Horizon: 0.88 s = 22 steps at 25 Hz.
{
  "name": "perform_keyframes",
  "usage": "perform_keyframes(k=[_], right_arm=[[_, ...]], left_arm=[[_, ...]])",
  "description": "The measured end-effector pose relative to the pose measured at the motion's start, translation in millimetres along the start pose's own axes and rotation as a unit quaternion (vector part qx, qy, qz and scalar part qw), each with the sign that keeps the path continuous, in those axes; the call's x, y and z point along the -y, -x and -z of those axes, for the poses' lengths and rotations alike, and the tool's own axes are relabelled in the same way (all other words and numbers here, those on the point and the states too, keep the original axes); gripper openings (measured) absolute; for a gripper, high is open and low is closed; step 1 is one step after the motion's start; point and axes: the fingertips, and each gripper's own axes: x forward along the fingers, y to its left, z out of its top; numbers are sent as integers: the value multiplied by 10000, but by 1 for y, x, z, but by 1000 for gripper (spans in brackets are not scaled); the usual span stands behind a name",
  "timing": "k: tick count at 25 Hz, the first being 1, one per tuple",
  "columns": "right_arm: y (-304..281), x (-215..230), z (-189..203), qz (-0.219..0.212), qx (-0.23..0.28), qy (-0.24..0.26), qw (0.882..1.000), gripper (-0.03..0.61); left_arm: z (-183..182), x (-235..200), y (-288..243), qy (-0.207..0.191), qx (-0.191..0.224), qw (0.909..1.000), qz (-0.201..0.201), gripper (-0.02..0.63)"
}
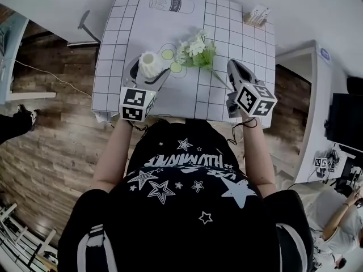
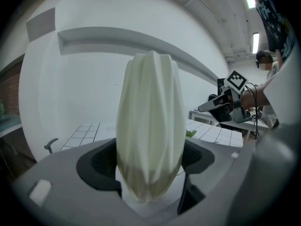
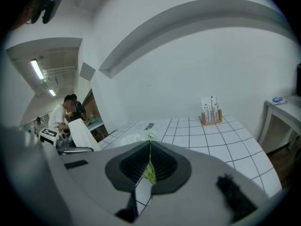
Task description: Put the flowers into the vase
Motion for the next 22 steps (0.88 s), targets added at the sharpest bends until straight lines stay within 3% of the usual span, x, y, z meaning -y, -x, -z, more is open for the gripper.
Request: perform_keyframes(k=[1, 9, 17, 19, 22], right_arm=[[-3, -1, 2, -44, -78, 51, 9999, 12], [-22, 0, 41, -349, -1196, 604, 9904, 12], [-32, -5, 96, -904, -2511, 1024, 9583, 14], [-36, -9, 106, -1041, -2783, 1208, 9472, 110], [-45, -8, 110, -985, -2941, 1466, 9393, 123]], left_arm=[[2, -1, 0, 35, -50, 10000, -47, 379], [2, -3, -1, 178, 78, 9996, -210, 377], [3, -3, 0, 218, 154, 9994, -202, 377], [3, -3, 0, 221, 163, 9994, -203, 377], [3, -3, 0, 229, 163, 9994, -198, 377]])
